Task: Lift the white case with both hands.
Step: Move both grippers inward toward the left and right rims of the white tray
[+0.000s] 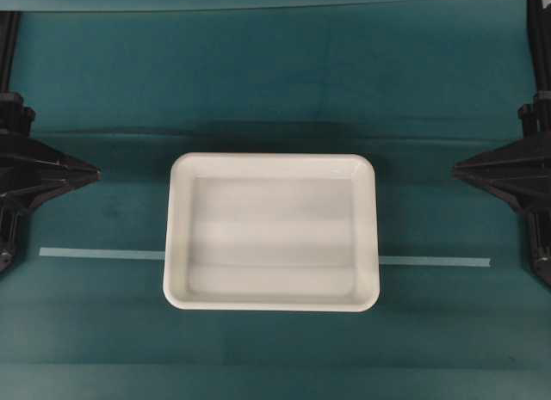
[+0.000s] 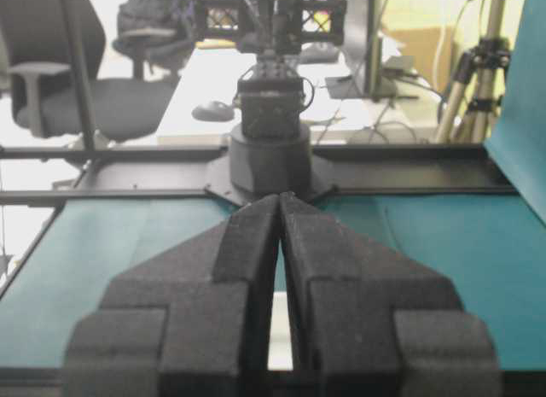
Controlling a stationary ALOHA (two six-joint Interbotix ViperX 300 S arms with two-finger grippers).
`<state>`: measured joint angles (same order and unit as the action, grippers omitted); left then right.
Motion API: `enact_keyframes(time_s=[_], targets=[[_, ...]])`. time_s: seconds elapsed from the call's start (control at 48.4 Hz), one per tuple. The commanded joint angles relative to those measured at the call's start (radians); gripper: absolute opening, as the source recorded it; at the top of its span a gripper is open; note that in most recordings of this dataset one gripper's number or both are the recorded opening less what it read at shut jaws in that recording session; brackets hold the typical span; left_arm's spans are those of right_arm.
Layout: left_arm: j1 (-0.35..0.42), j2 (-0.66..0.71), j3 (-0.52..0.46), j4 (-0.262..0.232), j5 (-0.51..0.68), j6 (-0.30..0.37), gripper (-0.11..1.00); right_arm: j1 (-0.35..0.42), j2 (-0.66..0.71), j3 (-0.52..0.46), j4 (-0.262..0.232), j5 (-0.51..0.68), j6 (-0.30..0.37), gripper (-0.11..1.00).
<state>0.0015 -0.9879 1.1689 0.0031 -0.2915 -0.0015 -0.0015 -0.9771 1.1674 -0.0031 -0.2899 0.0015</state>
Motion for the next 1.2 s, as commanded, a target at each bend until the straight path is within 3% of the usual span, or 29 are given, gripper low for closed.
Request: enact_keyframes(time_s=[0.0, 0.062, 0.165, 0.289, 0.413, 0.578, 0.64, 0.805, 0.888, 0.991, 1.177], targets=[[-0.028, 0.032, -0.025, 0.008, -0.014, -0.048, 0.14, 0.003, 0.015, -0.002, 0.009, -0.008, 0.012, 0.09], [-0.031, 0.034, -0.028, 0.009, -0.014, -0.084, 0.08, 0.003, 0.032, -0.002, 0.029, -0.008, 0.025, 0.1], [-0.035, 0.034, -0.031, 0.014, -0.014, -0.147, -0.03, -0.002, 0.067, -0.003, 0.063, -0.009, 0.081, 0.01], [-0.048, 0.034, -0.051, 0.014, -0.008, -0.232, -0.03, -0.003, 0.109, -0.02, 0.086, -0.005, 0.176, 0.01], [-0.051, 0.037, -0.075, 0.014, 0.012, -0.362, -0.03, -0.005, 0.15, -0.057, 0.097, 0.046, 0.305, 0.01], [-0.051, 0.06, -0.091, 0.014, 0.091, -0.634, -0.03, -0.021, 0.196, -0.104, 0.163, 0.163, 0.54, 0.01], [-0.049, 0.077, -0.091, 0.014, 0.11, -0.778, -0.03, -0.028, 0.207, -0.112, 0.184, 0.199, 0.637, 0.01], [-0.043, 0.127, -0.094, 0.014, 0.127, -1.111, -0.03, -0.043, 0.221, -0.114, 0.192, 0.305, 0.904, 0.01], [-0.038, 0.149, -0.097, 0.014, 0.138, -1.232, -0.03, -0.043, 0.224, -0.115, 0.19, 0.348, 1.006, 0.01], [-0.041, 0.173, -0.098, 0.014, 0.166, -1.272, -0.03, -0.04, 0.224, -0.112, 0.189, 0.387, 1.086, 0.01], [-0.029, 0.183, -0.092, 0.014, 0.202, -1.273, -0.03, -0.041, 0.245, -0.084, 0.189, 0.394, 1.104, 0.01]])
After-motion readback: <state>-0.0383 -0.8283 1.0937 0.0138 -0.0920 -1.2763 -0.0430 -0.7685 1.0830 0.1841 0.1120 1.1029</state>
